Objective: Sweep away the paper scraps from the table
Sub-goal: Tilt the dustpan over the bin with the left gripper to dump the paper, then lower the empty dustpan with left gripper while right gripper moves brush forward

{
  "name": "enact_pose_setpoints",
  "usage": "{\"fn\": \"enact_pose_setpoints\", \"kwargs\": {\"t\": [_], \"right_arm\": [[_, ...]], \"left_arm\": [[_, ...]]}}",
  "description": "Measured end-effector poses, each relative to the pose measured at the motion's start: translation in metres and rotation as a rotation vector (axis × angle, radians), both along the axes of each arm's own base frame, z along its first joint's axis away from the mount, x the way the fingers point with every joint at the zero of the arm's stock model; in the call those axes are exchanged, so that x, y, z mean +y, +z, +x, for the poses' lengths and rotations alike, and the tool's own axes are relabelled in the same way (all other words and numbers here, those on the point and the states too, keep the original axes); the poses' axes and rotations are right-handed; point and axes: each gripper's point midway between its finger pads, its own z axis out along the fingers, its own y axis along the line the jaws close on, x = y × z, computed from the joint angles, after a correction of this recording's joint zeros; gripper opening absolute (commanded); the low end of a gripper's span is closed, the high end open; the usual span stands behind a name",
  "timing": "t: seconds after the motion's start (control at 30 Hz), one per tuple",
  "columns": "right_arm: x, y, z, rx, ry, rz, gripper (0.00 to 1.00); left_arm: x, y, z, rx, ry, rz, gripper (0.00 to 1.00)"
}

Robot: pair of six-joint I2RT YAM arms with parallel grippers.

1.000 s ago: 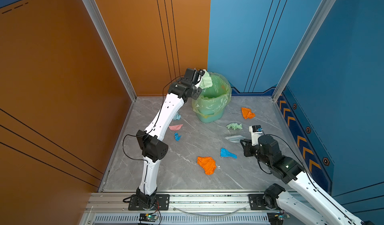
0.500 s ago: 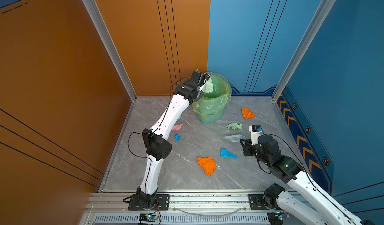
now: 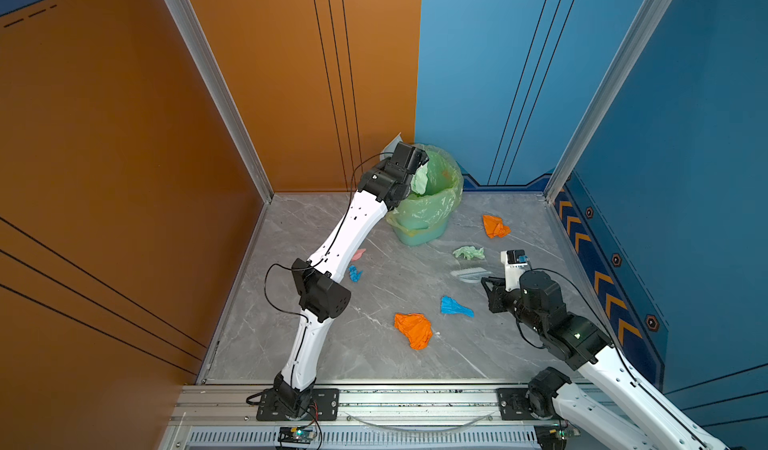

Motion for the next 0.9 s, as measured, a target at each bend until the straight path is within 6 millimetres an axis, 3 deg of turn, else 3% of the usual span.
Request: {"fn": "enact_pose_setpoints", "kwargs": {"t": [0.17, 0.4, 0.63, 0.9], "right_arm": [[0.0, 0.0, 0.0, -0.001, 0.0, 0.001, 0.0], [-0.001, 0.001, -0.001, -0.005, 0.0, 0.003, 0.0], [-0.002, 0.004, -0.003, -0.019, 0.0, 0.011, 0.0], [-0.002, 0.006, -0.004, -0.029, 0.002, 0.016, 0.0]], "left_arm": [[0.0, -0.003, 0.003, 0.0, 0.006, 0.059, 0.11], [0.004, 0.009, 0.004, -0.032, 0.016, 0.068, 0.12], [0.005, 0.013, 0.002, -0.029, 0.0, -0.032, 0.11], [0.022, 0.036, -0.009, -0.06, 0.022, -0.141, 0.1]]}}
